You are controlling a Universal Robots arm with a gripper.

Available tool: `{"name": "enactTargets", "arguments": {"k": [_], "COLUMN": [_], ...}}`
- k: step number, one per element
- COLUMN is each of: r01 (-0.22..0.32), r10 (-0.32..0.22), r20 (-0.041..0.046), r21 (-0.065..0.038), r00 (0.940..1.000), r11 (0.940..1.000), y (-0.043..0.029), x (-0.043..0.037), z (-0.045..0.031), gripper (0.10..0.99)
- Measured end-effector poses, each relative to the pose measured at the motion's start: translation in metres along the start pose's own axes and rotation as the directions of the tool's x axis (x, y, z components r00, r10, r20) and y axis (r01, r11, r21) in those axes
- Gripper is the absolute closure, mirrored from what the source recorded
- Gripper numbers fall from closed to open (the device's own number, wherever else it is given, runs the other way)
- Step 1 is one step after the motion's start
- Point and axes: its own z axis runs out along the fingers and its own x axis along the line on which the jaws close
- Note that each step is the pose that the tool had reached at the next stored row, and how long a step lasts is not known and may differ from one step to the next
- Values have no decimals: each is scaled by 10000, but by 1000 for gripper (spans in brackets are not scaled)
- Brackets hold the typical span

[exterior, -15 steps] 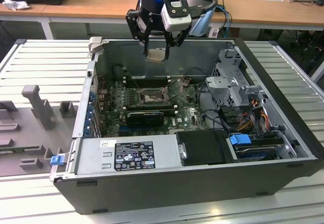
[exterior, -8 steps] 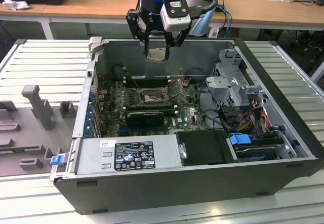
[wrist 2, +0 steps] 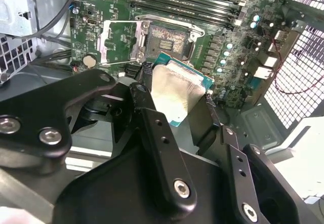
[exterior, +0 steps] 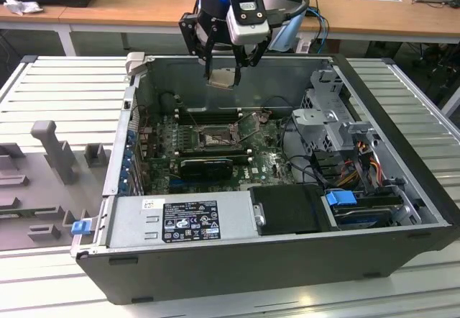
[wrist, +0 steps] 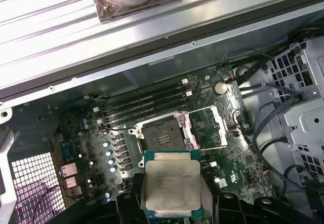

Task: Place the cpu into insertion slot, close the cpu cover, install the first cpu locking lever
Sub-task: 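Place the cpu into insertion slot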

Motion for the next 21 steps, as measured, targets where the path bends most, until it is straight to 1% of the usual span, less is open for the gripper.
{"name": "enactTargets", "arguments": {"k": [8,10,13,18,21], "r01": [-292,-569,-1065,-1595,-2023], "r10": [292,569,1065,1596,2023], "r20": [26,50,94,143,182], "r21": [-5,-12,-24,-39,-48], "r00": [9996,9984,9943,9871,9792], "r11": [9996,9984,9943,9872,9793], "y": [0,0,0,-1,-1], "x": [0,0,0,0,0], "z": [0,0,3,11,15], "gripper": [561,561,561,561,561]}}
